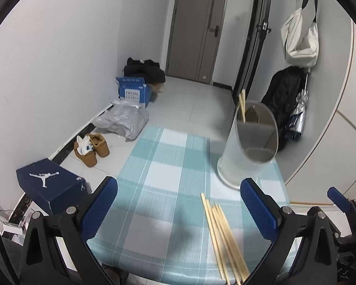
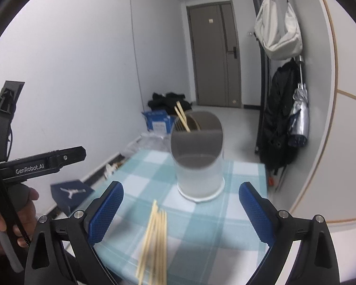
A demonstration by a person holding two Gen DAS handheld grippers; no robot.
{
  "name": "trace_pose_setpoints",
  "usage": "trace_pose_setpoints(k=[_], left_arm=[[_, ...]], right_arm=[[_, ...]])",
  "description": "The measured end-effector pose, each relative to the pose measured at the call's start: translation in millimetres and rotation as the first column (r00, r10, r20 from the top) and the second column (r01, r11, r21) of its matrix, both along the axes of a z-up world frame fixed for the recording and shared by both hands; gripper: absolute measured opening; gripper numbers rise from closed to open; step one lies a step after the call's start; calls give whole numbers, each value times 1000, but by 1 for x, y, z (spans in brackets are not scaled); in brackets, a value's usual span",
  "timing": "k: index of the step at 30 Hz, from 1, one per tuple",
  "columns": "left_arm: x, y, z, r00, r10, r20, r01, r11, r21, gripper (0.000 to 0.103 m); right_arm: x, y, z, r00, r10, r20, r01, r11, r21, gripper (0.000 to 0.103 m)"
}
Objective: Organize utensils
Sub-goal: 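Move both open tools back toward the wooden chopsticks on the table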
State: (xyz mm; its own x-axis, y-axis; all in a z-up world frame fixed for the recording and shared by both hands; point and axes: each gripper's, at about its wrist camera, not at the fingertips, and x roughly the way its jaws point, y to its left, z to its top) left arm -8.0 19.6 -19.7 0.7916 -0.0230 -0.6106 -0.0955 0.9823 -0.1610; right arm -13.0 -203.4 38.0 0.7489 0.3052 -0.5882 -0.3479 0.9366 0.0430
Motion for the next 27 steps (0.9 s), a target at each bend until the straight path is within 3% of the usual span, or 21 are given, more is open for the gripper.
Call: trace_pose_setpoints(k=[8,13,20,23,27], left_arm=[[12,12,-22,998,26,-63,-29,999,-42,102],[20,24,-31,993,49,-103,-55,997,-55,102],[30,35,-38,991,60,-121,-67,996,-58,102],[35,41,-42,987,57,-151,-73,992,-99,102],[37,43,-44,985,35,-170,-55,992,-112,102]], right_arm=[[21,2,-50,974,-60,-219,41,995,-92,96],[30,9,-73,956,-65,-285,28,991,-131,93],[48,32,-109,912,-16,-410,-67,980,-187,76],[53,42,-120,902,-5,-432,-105,968,-230,71],[57,43,-133,881,-9,-473,-120,963,-241,56]])
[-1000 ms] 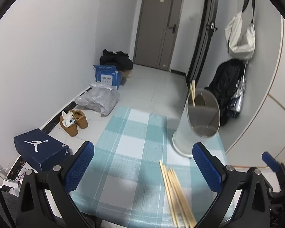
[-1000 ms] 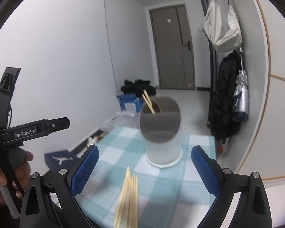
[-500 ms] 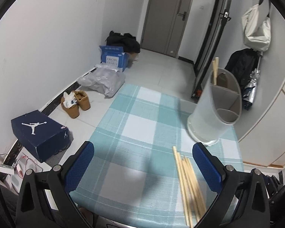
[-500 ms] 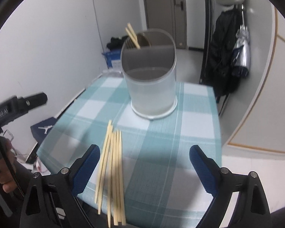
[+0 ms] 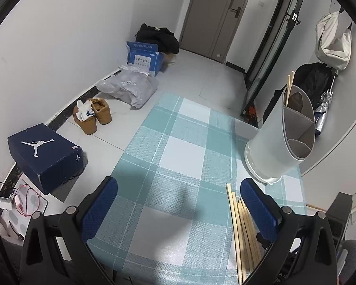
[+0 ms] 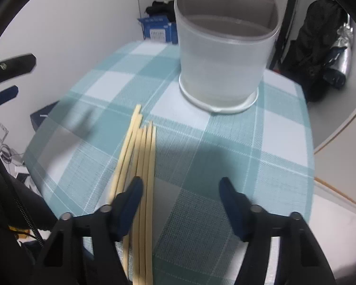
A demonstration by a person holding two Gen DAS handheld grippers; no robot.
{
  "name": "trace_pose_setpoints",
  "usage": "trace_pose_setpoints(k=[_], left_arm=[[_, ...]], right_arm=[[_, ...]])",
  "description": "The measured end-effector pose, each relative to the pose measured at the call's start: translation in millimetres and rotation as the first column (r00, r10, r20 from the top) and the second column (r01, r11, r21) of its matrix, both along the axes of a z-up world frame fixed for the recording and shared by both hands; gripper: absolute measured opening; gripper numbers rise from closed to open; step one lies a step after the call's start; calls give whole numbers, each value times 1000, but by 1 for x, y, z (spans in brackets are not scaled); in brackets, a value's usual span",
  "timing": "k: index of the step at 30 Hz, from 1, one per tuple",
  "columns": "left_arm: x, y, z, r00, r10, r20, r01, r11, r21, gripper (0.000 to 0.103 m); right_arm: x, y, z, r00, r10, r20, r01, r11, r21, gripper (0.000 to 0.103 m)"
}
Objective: Organize utensils
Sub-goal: 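Move both open tools back toward the wooden chopsticks on the table, then close right tool on one wooden chopstick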
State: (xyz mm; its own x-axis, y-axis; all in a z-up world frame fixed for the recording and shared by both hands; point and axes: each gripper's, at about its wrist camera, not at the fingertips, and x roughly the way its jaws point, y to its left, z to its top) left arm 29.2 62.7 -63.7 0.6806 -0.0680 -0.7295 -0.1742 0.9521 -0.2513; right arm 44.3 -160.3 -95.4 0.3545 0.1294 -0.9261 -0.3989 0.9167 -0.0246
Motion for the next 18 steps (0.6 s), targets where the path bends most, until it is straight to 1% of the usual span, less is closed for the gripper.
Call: trace_pose_setpoints(k=[2,3,4,5,8,9,11,14,16,17,18], left_arm=[[1,1,0,1000,-9,-8,9,1000,-13,102],[2,1,-1,1000,-10,-13,10,1000,-21,102],[3,1,-1,1000,-11,-21,11,1000,-29,102],[4,1,-1,1000,-15,-26,14,999,-33,102],[6,3,-1,999,-15,-37,13,999,-42,102],[7,3,-1,999,-17,-39,15,999,-47,102],[9,4,-3,999,-14,-51,11,999,-47,102],[10,7,-6,998,-5,-67,1,998,-62,102],[11,8,-7,997,2,-76,-7,998,-69,102],[11,9,-7,997,6,-78,-11,997,-71,102],[11,10,-7,997,11,-79,-17,997,-69,102]], right_arm=[[0,-1,-4,1000,-2,-12,2,1000,6,55],[0,0,-5,1000,0,-17,0,1000,3,52],[-1,0,-6,1000,4,-21,-4,1000,4,51],[-2,1,-6,1000,6,-16,-6,1000,6,50],[-3,5,-6,1000,22,7,-22,999,-29,49],[-3,6,-7,1000,25,7,-25,999,-39,45],[-3,8,-8,999,37,-4,-37,998,-50,42],[-5,12,-9,999,54,-6,-54,997,-57,33],[-4,17,-10,997,80,-4,-80,994,-68,32],[-1,22,-11,995,97,-7,-98,993,-71,25],[0,23,-11,994,111,-17,-111,992,-65,13]])
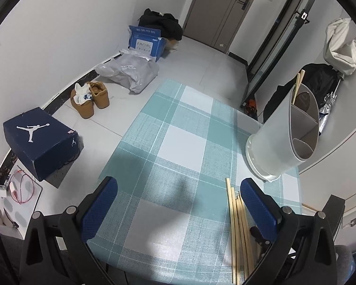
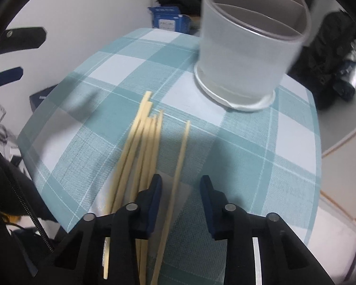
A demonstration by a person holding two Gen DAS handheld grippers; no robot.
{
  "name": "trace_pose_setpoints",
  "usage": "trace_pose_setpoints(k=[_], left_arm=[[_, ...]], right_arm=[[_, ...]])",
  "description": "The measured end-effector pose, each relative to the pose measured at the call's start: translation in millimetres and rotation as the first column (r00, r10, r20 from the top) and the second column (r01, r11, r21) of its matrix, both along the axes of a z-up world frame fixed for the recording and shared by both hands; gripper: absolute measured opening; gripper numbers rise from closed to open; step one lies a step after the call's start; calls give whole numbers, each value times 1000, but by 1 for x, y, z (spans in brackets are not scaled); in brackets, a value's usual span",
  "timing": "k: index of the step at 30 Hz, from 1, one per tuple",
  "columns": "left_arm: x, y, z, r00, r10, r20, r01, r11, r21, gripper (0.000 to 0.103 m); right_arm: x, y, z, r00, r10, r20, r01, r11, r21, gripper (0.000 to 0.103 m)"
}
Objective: Organize utensils
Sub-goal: 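Close right tool on one wooden chopstick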
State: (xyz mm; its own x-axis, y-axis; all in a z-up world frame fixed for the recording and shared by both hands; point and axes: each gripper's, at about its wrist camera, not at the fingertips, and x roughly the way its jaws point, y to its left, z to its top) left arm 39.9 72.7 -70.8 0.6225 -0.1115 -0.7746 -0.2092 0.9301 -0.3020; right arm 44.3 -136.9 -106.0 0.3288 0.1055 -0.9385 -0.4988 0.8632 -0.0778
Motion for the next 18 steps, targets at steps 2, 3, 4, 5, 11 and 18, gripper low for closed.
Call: trace_pose_setpoints(k=[2,3,4,5,11,18], left_arm=[[0,2,0,1000,12,-4,-12,1000,0,102],[0,3,-1,1000,19,-7,-19,1000,-6,102],[0,4,-1,1000,22,-8,-22,1000,-13,102],[0,5,-1,1000,24,-8,-25,1000,-16,102],[1,9,-1,999,40,-6,-40,999,-21,102],[5,4,-5,999,29,-24,-29,1000,-12,102]], right_arm=[[2,2,0,999,33,-34,-32,999,21,4],[3,2,0,998,41,-48,-40,999,26,4],[4,1,0,996,50,-69,-48,998,37,3],[6,-1,1,995,52,-88,-48,998,46,3],[4,-13,4,982,66,-175,-66,998,6,3],[-2,-20,7,980,64,-186,-63,998,15,8]])
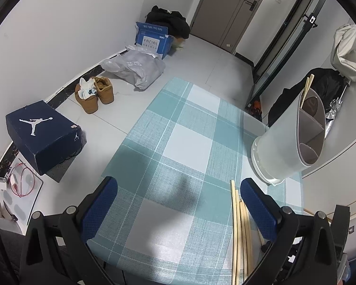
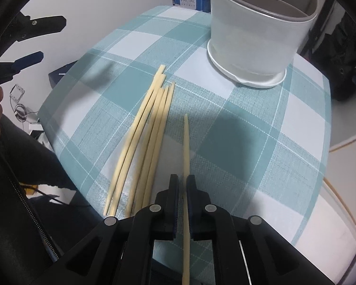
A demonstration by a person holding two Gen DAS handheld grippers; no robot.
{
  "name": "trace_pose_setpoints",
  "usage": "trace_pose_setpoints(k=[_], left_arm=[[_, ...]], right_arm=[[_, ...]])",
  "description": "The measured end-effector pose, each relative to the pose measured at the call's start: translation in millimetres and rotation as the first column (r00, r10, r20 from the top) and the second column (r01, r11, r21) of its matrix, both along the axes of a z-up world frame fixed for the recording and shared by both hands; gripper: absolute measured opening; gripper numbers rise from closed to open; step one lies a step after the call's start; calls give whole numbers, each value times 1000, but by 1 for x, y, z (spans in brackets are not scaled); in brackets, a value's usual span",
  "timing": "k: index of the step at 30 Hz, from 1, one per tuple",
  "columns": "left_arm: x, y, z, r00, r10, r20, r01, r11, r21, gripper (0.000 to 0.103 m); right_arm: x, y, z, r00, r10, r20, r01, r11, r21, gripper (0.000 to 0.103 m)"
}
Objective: Organize utensils
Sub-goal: 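Close right tool on one wooden chopstick, then lift the chopstick with right tool while left tool grasps another chopstick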
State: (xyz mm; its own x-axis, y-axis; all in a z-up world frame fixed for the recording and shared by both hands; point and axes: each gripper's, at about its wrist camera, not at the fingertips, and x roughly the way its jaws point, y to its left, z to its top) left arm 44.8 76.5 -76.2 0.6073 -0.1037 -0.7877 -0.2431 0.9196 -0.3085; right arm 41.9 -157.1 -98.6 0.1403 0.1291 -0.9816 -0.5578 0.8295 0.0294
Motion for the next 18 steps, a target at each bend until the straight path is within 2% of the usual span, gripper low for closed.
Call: trace_pose_setpoints(k=[6,9,11,15,18], left_arm=[[-3,-6,0,1000,-15,-8,15,999,33,102],[-5,-11,-1,1000,-17,2,17,996,84,102],[-5,-12,-6,1000,-19,-22,21,995,102,102],[-6,-19,-14,998,-33,-56,37,997,66,102],[-2,-38,-28,990,-79,-114,92,989,113,102]], right_arm=[[15,14,-5,998,36,44,-37,999,15,12],[21,24,-8,996,64,64,-66,998,24,10],[23,27,-9,995,69,70,-71,997,30,7],[32,14,-8,998,-3,61,-4,994,106,4],[40,-4,-1,993,-108,43,98,977,191,4]])
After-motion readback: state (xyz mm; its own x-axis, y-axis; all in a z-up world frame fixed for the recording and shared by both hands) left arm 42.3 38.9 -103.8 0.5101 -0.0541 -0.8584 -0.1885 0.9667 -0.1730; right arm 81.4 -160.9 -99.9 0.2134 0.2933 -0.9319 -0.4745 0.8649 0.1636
